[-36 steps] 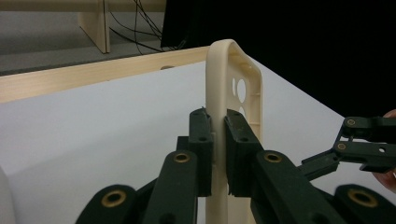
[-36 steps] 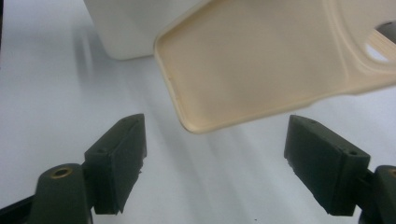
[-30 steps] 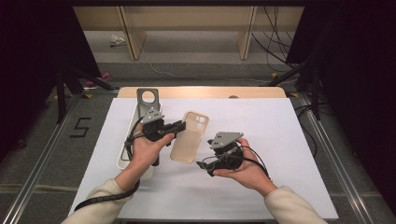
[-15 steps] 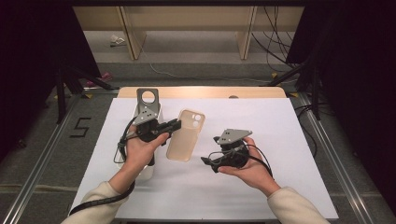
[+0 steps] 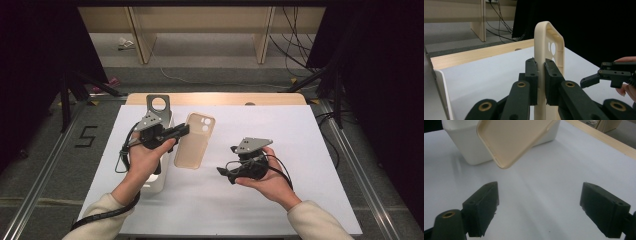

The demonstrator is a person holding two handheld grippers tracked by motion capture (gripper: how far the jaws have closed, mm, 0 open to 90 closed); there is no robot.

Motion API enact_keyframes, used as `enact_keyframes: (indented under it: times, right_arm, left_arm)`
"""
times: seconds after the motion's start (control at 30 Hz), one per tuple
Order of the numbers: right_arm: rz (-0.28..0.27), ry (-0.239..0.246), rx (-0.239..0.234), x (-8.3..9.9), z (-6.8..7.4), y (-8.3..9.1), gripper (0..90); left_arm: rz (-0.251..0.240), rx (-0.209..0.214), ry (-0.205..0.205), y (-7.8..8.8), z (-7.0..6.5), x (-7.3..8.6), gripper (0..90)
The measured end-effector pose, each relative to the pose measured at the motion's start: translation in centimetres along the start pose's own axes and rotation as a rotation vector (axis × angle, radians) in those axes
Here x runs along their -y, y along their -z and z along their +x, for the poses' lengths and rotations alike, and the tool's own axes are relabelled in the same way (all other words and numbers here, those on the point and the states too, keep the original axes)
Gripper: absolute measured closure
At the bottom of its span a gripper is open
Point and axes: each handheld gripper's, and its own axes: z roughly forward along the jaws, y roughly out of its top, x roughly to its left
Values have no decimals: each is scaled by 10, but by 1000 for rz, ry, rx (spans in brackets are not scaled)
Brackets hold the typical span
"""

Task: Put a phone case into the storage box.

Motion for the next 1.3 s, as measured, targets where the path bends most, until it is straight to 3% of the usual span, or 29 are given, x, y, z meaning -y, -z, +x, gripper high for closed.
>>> enact_keyframes:
  times: [0.53,1.3]
  right_arm:
    - [-8,-17,-1,1,-2,1,164]
    - [-13,-33,-2,2,-3,-1,164]
  left_arm:
    - [-33,19,3,12,10,-15,825]
    - [-72,-14,15,31,36,-32,825]
